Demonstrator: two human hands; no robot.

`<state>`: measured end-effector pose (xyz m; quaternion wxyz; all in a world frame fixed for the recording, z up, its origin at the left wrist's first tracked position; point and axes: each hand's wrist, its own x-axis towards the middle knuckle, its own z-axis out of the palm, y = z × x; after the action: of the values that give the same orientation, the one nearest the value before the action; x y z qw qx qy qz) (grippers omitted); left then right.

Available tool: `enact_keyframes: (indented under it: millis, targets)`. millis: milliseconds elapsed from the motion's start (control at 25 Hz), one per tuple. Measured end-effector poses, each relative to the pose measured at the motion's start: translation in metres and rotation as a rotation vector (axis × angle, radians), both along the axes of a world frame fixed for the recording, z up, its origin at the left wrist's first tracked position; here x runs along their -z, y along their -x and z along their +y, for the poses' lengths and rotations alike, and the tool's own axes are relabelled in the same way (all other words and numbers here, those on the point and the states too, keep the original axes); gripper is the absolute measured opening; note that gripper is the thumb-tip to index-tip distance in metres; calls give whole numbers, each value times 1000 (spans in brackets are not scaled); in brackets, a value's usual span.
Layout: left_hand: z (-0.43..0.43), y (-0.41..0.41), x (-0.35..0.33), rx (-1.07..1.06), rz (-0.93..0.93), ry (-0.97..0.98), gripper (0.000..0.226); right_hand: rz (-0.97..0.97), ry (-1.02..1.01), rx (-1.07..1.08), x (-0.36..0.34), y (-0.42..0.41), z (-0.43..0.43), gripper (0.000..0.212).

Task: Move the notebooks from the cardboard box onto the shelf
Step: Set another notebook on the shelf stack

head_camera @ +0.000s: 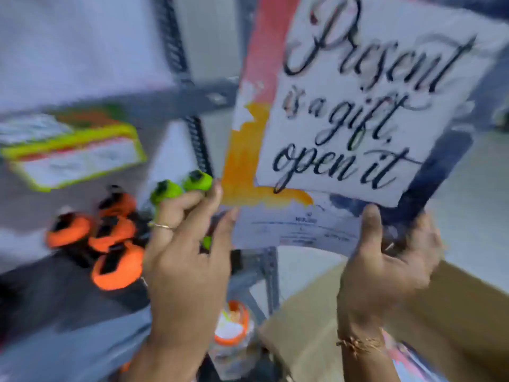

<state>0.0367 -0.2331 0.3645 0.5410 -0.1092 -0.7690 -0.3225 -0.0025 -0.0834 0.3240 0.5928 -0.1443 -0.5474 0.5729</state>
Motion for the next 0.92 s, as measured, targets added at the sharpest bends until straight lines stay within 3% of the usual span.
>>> enact_keyframes:
  millis: [160, 240, 320, 400, 480, 560, 640, 680, 800, 880, 920]
  targets:
    - [-91, -29, -108, -330, -18, -99, 36, 149, -241, -250, -122, 18, -86, 52]
    - [-127, -23, -147, -486, -91, -71, 24, 90, -383, -373, -173, 39, -118, 40]
    - [-153, -5, -171, -567, -164, -50, 26, -70, -582, -429, -211, 70, -144, 22]
    - [-173, 16, -180, -650, -355, -36, 27, -311, -800, -446, -227, 96, -163, 12]
    - [-186, 31, -181, -711, -606, -30, 34, -557, -937, -477, -226, 112, -172, 23]
    - [-193, 31, -178, -758, -738, -12, 44, -672, -949, -536, -220, 112, -178, 30]
    - [-183, 31, -175, -866, -629, 124, 47, -538, -926, -524, -213, 100, -170, 29]
    - [-171, 31, -173, -890, -498, 195, 44, -370, -866, -502, -204, 92, -159, 27]
    - [-83, 40, -140, -583, -97, 412, 34, 251, -511, -170, -144, 57, -93, 22]
    - [-3, 52, -77, -215, -13, 542, 27, 304, -332, 46, -65, 44, -33, 19]
    - [38, 58, -37, -9, -91, 579, 25, 168, -253, 113, -14, 42, 0, 20]
